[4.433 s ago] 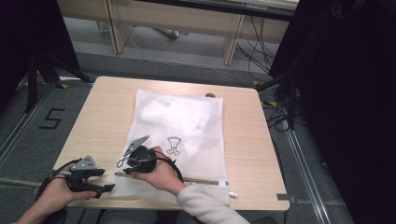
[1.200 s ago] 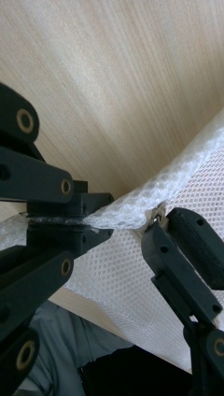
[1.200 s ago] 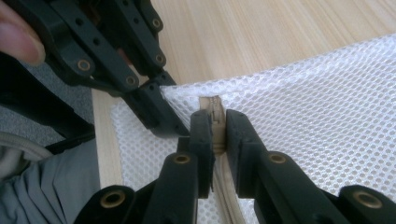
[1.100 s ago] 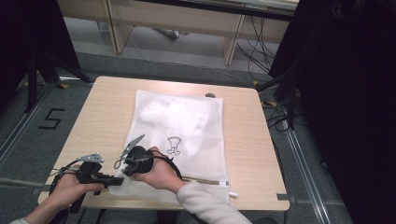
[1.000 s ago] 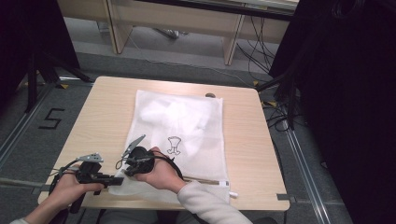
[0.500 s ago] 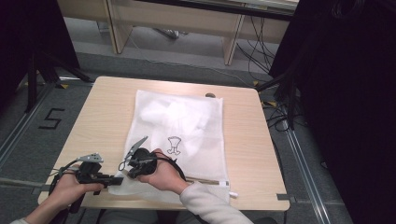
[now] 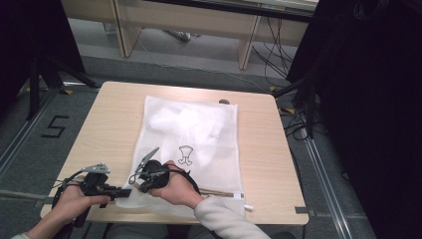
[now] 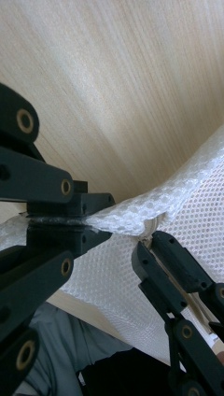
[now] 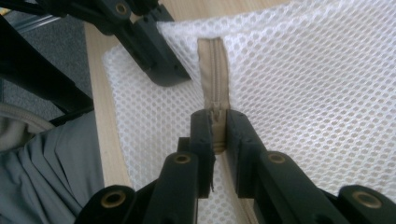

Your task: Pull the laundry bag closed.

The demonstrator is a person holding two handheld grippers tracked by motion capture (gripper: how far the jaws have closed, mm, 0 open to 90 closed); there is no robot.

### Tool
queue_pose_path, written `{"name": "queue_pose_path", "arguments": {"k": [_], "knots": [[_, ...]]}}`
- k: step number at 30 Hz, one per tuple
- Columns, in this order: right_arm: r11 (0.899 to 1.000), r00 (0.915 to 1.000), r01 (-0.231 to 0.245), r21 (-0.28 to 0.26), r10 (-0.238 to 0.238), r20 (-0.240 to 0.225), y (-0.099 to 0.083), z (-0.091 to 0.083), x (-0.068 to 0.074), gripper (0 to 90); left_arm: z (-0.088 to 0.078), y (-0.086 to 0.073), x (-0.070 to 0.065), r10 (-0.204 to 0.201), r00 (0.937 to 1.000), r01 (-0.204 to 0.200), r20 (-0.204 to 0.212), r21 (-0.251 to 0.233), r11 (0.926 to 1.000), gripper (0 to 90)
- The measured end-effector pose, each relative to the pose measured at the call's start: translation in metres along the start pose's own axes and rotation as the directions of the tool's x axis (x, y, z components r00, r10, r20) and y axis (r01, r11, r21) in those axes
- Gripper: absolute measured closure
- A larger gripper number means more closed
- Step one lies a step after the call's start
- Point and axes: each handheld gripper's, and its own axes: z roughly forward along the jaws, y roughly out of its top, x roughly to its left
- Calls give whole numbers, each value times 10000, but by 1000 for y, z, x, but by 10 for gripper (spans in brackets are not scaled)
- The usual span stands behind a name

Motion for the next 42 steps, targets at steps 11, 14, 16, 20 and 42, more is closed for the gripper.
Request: {"name": "queue_pose_path", "arguments": {"k": [11,14,16,20,42], "knots": [[10000,10000,-56,78,56,-27,-4,-1,0,822,0,0,-1,-8,10000,8,70,-49,10000,854],[9999,10000,-36,168,35,86,-6,-1,-1,823,-1,0,-1,-27,10000,28,91,-77,10000,855],[9998,9999,-130,177,129,48,-7,0,-1,822,-1,0,-1,-36,9999,37,127,-84,10000,855],[9997,9999,-139,213,140,-52,-10,-2,-1,822,-1,0,-1,-23,9999,25,149,-121,9999,855],[9981,9999,-129,603,129,-4,-20,-8,-3,823,-1,0,-1,-106,9997,112,200,-281,9995,855]]}}
